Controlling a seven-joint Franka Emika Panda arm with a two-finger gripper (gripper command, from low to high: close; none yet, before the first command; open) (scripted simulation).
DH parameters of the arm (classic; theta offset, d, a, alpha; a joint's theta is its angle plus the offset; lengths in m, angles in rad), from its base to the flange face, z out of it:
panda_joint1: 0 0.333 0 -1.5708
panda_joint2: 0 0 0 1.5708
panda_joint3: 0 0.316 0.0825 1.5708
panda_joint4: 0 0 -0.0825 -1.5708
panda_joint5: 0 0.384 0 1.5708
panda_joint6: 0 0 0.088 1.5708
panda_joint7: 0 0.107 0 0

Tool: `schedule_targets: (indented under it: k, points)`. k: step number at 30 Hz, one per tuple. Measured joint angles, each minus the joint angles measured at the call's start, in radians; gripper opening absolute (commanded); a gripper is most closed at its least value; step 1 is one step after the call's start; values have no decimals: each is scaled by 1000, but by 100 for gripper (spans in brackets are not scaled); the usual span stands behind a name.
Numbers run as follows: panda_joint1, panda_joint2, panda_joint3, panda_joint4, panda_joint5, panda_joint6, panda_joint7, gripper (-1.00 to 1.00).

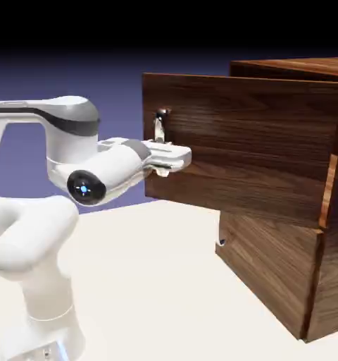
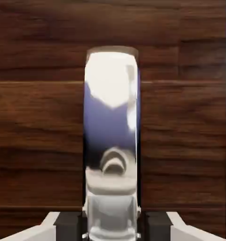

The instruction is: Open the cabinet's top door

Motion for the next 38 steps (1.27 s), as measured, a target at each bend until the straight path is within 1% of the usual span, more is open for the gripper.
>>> schedule_targets:
  k: [6,13,21,30,36,38]
  points:
    - [-14,148,-217,80,-228,-161,-72,-100]
    - [58,395,-460,261,-473,-371,-178,-100]
    - [239,684,-708,536,-653,-624,-303,-100]
    - [480,1007,-983,849,-748,-923,-487,-100]
    - [587,1221,-1138,996,-771,-1098,-648,-100]
    - [651,1251,-1207,1015,-773,-1121,-672,-100]
